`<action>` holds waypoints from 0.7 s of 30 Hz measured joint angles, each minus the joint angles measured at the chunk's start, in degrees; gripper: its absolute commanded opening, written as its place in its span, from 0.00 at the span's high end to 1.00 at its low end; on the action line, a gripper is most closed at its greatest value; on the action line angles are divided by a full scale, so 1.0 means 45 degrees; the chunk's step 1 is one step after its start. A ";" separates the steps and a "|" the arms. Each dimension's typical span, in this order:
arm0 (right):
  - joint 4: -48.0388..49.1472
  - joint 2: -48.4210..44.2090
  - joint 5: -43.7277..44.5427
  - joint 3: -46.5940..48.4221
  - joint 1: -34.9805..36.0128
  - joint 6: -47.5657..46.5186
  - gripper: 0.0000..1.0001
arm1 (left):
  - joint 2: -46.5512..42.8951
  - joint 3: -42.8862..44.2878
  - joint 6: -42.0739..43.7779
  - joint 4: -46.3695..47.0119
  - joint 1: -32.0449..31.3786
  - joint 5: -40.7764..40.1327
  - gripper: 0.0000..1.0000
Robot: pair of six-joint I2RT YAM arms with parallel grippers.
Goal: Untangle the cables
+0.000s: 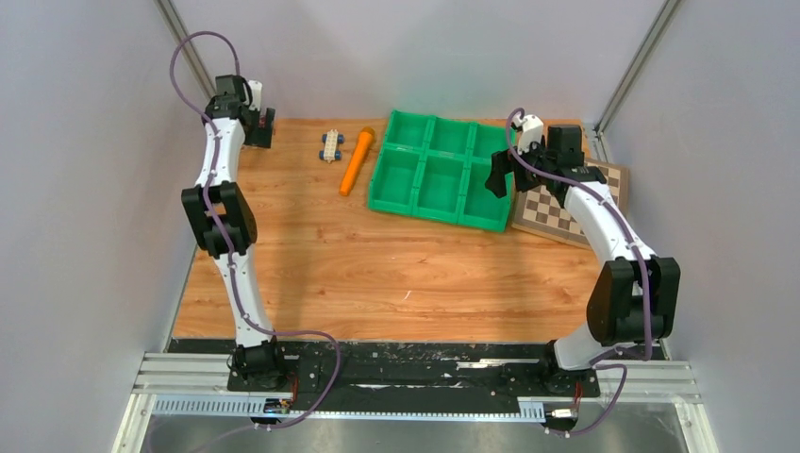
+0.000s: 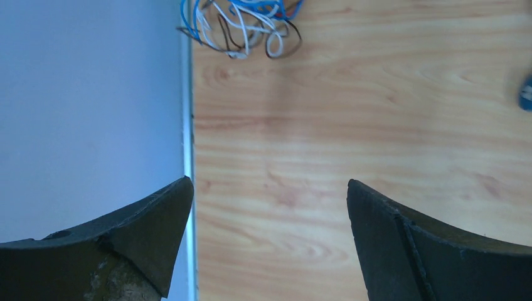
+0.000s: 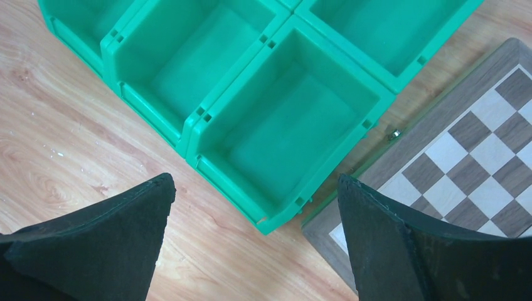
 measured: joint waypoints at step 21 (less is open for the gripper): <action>-0.0491 0.2448 -0.0340 0.1792 0.0000 -0.0029 0.00 | 0.5799 0.1792 0.7519 0.8310 -0.0049 -0.0797 0.33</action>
